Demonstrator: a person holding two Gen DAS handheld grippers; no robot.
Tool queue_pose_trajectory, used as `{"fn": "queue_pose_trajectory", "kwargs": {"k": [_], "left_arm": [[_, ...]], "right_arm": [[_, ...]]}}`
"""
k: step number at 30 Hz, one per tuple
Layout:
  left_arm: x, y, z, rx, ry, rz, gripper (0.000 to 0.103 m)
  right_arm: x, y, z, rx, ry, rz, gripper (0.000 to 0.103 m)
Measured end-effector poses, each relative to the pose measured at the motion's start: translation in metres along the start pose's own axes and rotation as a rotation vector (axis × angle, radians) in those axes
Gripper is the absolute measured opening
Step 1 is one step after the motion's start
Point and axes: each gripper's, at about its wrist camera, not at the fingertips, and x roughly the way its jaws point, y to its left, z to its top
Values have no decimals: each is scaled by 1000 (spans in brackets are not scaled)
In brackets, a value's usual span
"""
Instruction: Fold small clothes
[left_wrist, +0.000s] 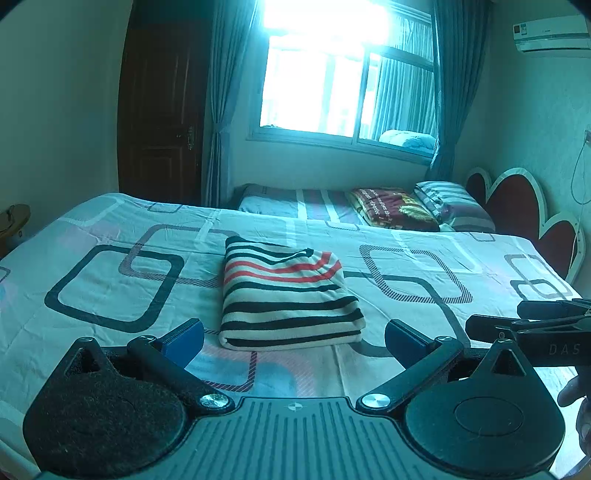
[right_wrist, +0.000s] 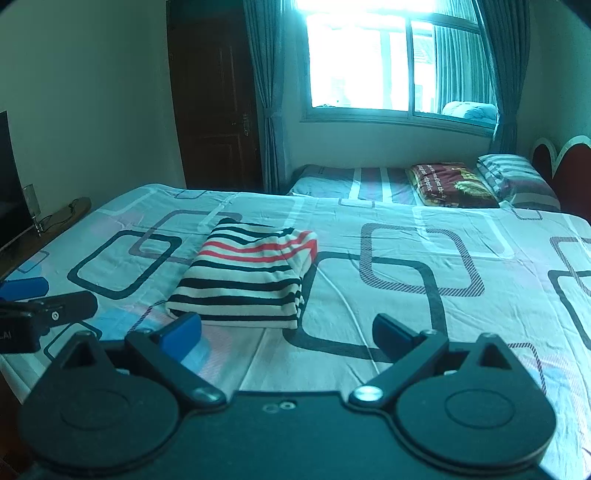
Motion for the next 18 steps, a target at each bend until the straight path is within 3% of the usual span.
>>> {"fn": "queue_pose_trajectory", "kwargs": {"k": [18], "left_arm": [[-2,-7,1,26,-6,-4,103]], "right_arm": [[-5,-8,4,9,-13,-10,99]]}}
